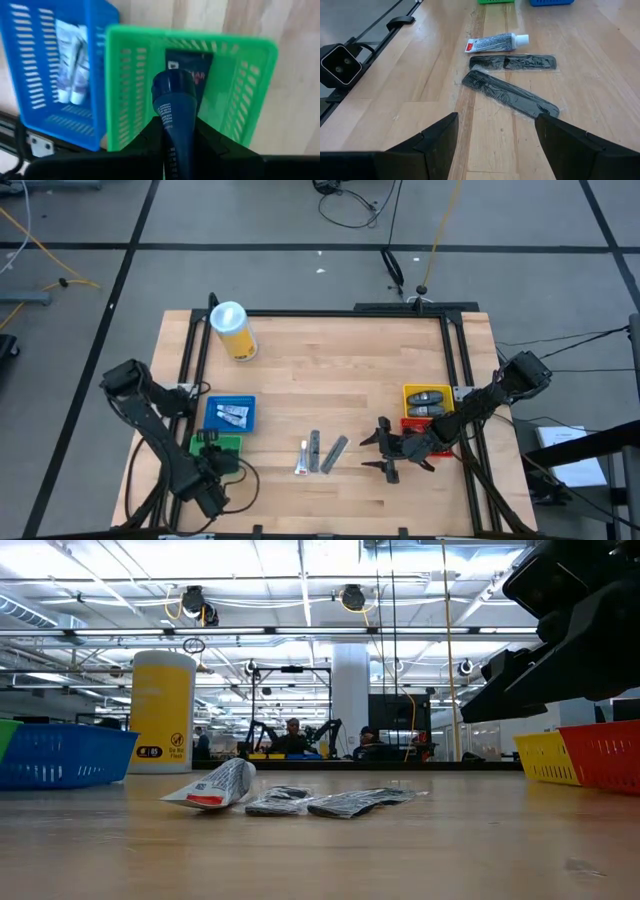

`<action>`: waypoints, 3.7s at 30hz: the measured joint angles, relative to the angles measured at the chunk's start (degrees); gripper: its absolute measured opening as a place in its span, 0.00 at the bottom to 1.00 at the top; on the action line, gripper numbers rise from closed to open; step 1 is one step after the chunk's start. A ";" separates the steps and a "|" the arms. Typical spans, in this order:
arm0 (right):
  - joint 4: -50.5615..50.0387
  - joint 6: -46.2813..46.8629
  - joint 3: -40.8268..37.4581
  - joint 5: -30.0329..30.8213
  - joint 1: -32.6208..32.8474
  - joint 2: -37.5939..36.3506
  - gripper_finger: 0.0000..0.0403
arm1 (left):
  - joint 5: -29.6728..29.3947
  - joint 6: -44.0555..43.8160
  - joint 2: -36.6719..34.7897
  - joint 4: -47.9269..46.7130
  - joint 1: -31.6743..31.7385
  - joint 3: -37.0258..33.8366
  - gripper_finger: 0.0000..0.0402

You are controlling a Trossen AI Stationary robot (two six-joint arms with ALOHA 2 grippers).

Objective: Pick & Place Travel size toiletries
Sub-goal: Put the blue shave cream into the green basket, then put the black comb into the red basket

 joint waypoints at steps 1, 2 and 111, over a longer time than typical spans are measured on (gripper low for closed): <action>0.00 0.00 0.00 0.00 0.00 0.00 0.64 | 0.57 -0.49 0.00 0.37 -0.66 -0.59 0.15; 0.00 0.02 0.00 0.00 0.00 0.00 0.64 | 1.17 -0.99 -0.04 0.89 -1.29 -1.21 0.15; -8.01 1.77 10.80 -19.73 -12.11 9.60 0.64 | -7.68 45.92 19.01 104.67 22.45 -3.31 0.86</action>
